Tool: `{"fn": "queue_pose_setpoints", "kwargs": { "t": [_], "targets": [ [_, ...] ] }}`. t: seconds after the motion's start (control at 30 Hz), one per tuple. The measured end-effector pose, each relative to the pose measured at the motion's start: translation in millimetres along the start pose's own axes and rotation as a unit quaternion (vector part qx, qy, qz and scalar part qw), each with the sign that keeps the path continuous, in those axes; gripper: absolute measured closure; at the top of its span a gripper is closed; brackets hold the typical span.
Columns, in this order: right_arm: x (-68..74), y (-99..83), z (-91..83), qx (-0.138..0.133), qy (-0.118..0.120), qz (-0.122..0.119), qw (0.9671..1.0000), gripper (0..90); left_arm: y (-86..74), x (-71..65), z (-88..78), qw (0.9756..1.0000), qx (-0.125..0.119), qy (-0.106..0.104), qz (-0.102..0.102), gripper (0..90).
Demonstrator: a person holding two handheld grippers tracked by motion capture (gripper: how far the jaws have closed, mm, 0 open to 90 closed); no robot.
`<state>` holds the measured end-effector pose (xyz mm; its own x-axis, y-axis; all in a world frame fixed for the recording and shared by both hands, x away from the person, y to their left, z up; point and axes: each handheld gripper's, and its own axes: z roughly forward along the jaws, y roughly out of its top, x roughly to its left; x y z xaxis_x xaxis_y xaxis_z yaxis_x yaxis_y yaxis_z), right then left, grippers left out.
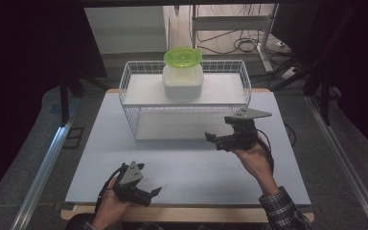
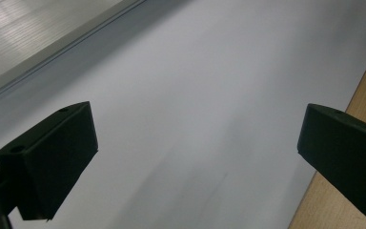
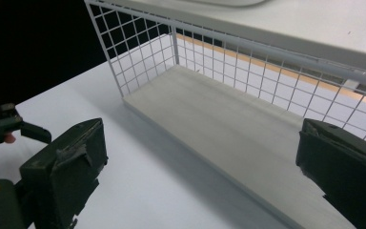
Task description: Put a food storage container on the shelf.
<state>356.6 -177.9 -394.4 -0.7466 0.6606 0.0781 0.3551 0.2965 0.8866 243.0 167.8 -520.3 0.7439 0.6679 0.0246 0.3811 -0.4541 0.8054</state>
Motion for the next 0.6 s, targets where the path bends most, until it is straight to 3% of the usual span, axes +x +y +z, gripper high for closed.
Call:
{"fn": "queue_pose_setpoints", "kwargs": {
  "t": [0.6],
  "targets": [
    [7.5, -25.4, -0.2, 0.014, -0.006, -0.009, 0.9998, 0.9, -0.6, 0.1, 0.1, 1.0, 0.0, -0.001, 0.0, 0.0]
  ]
}}
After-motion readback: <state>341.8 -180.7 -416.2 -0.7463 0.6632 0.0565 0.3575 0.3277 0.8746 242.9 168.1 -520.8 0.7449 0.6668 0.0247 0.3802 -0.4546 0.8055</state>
